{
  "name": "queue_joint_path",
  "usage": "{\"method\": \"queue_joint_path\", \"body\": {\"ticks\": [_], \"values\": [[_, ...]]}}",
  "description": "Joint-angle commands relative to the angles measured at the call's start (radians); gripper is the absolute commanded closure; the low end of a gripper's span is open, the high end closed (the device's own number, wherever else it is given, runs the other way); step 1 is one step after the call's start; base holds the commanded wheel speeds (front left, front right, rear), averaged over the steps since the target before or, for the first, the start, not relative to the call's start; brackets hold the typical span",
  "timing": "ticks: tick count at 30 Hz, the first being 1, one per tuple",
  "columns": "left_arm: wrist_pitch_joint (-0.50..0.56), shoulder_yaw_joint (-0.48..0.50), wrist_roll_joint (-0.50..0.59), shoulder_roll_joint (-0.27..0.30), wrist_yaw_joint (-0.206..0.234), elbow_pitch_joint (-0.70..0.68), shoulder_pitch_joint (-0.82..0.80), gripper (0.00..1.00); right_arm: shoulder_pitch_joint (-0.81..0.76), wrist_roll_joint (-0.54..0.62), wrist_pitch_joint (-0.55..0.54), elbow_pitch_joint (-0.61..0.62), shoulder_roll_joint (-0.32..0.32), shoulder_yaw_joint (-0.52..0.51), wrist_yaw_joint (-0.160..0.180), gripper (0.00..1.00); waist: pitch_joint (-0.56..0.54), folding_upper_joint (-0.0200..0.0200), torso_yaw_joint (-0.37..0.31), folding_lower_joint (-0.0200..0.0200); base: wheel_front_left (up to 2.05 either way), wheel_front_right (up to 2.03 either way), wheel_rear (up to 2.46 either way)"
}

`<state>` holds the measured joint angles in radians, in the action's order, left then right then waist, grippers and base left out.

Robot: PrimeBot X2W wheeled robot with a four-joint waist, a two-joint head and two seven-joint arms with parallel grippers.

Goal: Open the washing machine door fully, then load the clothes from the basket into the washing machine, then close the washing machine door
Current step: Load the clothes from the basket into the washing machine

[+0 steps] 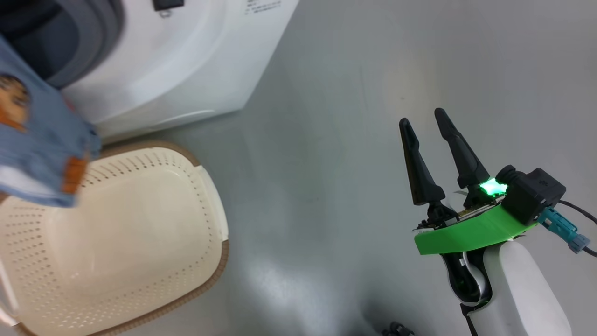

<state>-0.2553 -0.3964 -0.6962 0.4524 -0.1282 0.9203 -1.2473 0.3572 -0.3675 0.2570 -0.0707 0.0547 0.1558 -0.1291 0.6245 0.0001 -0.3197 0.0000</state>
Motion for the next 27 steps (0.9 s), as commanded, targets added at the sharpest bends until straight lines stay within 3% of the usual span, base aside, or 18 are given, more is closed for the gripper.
{"method": "queue_joint_path", "body": {"ticks": [1, 5, 10, 11, 12, 20, 27], "values": [[-0.006, 0.065, 0.031, 0.066, 0.003, -0.058, -0.059, 1.0, -0.002, -0.002, 0.005, 0.033, -0.004, 0.023, -0.002, 0.0, 0.045, -0.0001, -0.032, 0.0, 0.0, 0.0, 0.0], [-0.006, 0.215, 0.141, 0.063, 0.037, -0.206, -0.051, 1.0, 0.01, -0.016, 0.005, 0.039, -0.004, 0.027, -0.002, 0.0, 0.063, -0.0001, -0.034, 0.0, 0.0, 0.0, 0.0], [-0.006, 0.309, 0.207, 0.029, 0.036, -0.237, -0.007, 1.0, 0.018, -0.021, 0.005, 0.036, -0.004, 0.032, -0.002, 0.0, 0.063, -0.0001, -0.031, 0.0, 0.0, 0.0, 0.0], [-0.006, 0.313, 0.217, 0.019, 0.032, -0.213, 0.002, 0.56, 0.018, -0.02, 0.005, 0.034, -0.004, 0.032, -0.002, 0.0, 0.06, -0.0001, -0.028, 0.0, 0.0, 0.0, 0.0], [-0.006, 0.308, 0.228, 0.013, 0.027, -0.186, 0.009, 0.0, 0.018, -0.02, 0.005, 0.031, -0.004, 0.033, -0.002, 0.0, 0.057, -0.0001, -0.027, 0.0, 0.0, 0.0, 0.0], [-0.006, 0.26, 0.261, -0.025, 0.007, 0.015, -0.019, 0.0, 0.022, -0.019, 0.005, 0.018, -0.004, 0.034, -0.002, 0.0, 0.034, -0.0001, -0.003, 0.0, 0.0, 0.0, 0.0], [-0.006, 0.24, 0.263, -0.046, 0.0, 0.053, -0.013, 0.0, 0.017, -0.02, 0.005, 0.015, -0.004, 0.026, -0.002, 0.0, 0.008, -0.0001, 0.019, 0.0, 0.0, 0.0, 0.0]]}}
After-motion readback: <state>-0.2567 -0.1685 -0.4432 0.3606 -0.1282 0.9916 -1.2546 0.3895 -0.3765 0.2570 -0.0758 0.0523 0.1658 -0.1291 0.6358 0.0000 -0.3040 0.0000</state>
